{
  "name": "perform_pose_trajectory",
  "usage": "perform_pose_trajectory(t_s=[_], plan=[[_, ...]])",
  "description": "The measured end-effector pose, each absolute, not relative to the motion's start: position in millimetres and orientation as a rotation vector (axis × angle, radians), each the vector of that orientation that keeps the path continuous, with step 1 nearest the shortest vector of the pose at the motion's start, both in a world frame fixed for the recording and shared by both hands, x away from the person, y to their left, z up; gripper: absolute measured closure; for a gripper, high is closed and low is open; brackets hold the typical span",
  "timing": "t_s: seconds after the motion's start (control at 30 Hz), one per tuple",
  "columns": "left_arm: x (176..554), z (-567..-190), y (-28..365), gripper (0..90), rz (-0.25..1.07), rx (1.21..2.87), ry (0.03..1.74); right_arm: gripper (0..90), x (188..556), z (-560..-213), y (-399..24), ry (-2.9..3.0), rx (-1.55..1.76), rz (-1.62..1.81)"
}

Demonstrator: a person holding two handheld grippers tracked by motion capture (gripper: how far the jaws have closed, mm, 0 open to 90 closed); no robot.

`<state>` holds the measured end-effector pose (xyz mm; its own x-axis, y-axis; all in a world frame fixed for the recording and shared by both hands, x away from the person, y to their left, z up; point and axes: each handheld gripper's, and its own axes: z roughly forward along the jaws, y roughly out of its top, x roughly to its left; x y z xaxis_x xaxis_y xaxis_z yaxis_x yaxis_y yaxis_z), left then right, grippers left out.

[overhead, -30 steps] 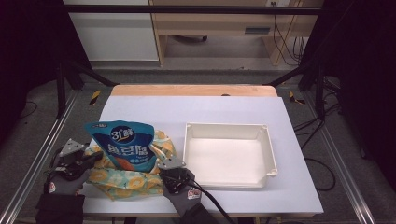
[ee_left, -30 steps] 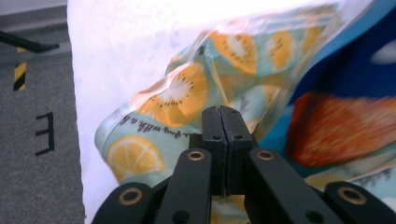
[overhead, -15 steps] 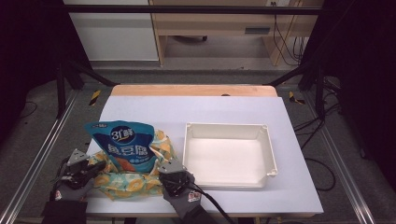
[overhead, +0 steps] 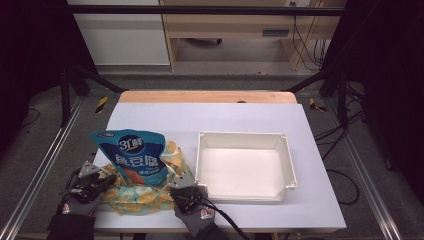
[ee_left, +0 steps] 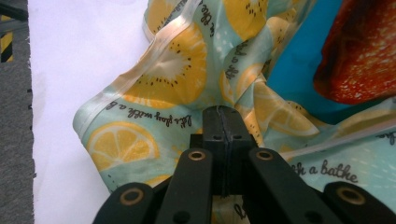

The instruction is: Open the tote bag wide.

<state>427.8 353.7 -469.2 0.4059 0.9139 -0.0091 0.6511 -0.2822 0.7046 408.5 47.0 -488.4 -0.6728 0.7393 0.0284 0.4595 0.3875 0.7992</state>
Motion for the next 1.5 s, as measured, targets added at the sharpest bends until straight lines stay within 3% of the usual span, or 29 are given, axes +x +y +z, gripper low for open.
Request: perform_pose_trajectory(t_s=[0.23, 1.03, 1.5], plan=[[429, -471, 353, 88.5, 0.519, 2.039, 1.330, 90.0, 409, -489, 48, 2.329, 1.045, 1.157], [398, -414, 359, 67.6, 0.607, 1.789, 1.185, 61.9, 398, -425, 17, 2.190, 0.915, 1.469], [385, -385, 351, 57.8, 0.653, 1.727, 1.101, 53.9, 405, -399, -7, 2.112, 0.894, 1.534]])
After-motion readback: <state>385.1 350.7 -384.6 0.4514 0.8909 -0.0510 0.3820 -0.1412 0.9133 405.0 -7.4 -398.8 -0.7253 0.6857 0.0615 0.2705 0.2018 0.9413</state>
